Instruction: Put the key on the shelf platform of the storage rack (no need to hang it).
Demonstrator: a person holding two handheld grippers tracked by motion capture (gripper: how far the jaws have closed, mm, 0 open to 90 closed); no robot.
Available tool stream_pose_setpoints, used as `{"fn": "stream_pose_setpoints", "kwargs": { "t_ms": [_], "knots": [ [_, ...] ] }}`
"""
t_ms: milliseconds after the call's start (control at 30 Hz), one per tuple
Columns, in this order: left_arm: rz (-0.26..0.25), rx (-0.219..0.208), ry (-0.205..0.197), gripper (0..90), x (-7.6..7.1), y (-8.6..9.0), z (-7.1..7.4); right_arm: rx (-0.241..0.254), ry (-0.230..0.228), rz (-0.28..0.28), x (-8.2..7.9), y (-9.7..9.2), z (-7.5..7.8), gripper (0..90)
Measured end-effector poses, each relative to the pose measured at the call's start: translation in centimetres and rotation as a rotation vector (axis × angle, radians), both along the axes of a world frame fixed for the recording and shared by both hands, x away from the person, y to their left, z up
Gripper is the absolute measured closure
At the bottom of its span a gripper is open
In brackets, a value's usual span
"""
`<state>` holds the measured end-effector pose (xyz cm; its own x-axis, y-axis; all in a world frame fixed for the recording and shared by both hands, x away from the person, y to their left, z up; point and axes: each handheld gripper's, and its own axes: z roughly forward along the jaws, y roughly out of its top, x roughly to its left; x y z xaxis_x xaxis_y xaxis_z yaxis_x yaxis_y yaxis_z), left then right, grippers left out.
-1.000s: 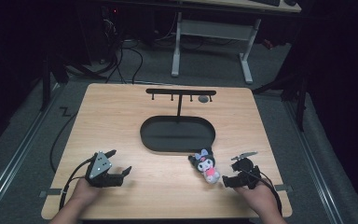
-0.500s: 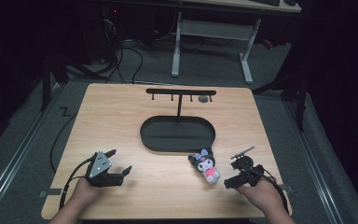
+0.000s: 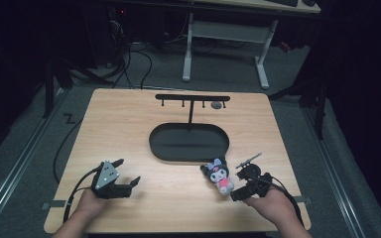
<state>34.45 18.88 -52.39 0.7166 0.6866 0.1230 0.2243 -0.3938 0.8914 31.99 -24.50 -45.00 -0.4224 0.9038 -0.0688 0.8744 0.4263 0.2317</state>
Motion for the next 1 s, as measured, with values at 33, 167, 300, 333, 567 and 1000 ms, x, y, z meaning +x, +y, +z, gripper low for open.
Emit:
{"fn": "stream_pose_setpoints", "kwargs": {
  "t_ms": [33,167,300,333,567,1000],
  "knots": [
    [0.001,-0.001,0.001,15.4,0.0,0.0,0.0,0.0,0.0,0.0,0.0,0.0,0.0,9.9],
    [0.008,-0.001,0.007,15.4,0.1,0.0,0.0,0.014,-0.003,0.025,0.2,1.0,0.3,9.8],
    [0.006,-0.003,0.005,15.4,0.1,0.1,0.0,0.026,-0.017,0.041,0.6,1.7,0.4,8.8],
    [0.003,-0.002,0.003,15.4,0.0,0.1,0.0,0.026,-0.021,0.044,0.8,1.9,0.4,8.8],
    [-0.003,-0.017,-0.039,15.4,-0.8,0.6,0.0,0.032,-0.07,0.064,1.4,3.4,0.4,9.4],
    [-0.008,-0.01,-0.014,15.4,-0.7,0.5,0.0,0.002,-0.081,0.095,1.5,4.6,-1.3,12.7]
  ]
}}
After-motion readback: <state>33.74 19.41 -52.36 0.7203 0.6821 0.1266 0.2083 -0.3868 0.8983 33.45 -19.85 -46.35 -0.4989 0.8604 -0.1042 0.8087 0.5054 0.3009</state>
